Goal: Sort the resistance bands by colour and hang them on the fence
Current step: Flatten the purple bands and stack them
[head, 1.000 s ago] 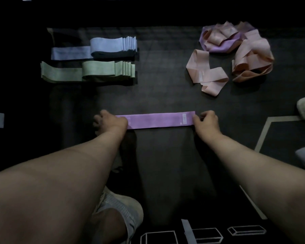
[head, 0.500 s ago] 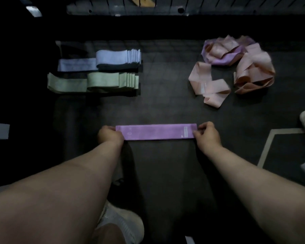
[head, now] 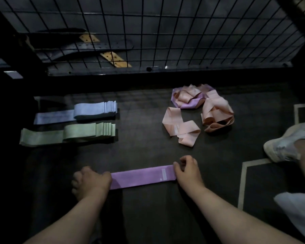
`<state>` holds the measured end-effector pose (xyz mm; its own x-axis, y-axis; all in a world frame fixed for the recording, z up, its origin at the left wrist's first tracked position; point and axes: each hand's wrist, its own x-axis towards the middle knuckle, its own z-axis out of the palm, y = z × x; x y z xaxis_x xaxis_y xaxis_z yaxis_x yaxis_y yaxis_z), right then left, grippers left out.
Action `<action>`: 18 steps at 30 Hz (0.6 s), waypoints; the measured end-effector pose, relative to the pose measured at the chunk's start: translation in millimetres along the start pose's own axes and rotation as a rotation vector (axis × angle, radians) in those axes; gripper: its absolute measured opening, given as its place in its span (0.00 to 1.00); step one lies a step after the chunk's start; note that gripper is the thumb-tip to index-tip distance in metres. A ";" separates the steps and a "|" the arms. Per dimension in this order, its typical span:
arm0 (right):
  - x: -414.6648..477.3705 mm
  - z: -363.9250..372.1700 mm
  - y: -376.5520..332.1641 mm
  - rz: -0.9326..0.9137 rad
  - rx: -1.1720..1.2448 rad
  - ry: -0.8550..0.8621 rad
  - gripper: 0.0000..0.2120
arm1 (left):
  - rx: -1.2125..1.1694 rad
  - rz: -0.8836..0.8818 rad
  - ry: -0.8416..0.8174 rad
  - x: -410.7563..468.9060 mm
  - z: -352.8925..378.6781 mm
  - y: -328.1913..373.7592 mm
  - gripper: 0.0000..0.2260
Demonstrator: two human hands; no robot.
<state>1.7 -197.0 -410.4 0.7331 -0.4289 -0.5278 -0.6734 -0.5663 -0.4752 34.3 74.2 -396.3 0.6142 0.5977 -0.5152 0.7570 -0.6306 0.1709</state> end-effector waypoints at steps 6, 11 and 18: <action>51.9 -34.6 -28.6 -0.161 -0.148 0.124 0.16 | 0.145 0.483 -0.132 -30.8 12.6 93.5 0.19; 115.9 -64.4 -69.8 -0.024 0.067 0.035 0.21 | 0.033 0.748 -0.527 -43.7 28.6 183.1 0.15; 177.1 -84.3 -98.7 0.091 0.472 -0.027 0.23 | -0.385 0.597 -0.659 -45.5 49.8 211.0 0.12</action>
<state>206.1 -276.4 -397.6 0.6708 -0.4395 -0.5974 -0.7089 -0.1435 -0.6905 155.0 -110.6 -378.6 0.7618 -0.2395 -0.6019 0.4544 -0.4646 0.7600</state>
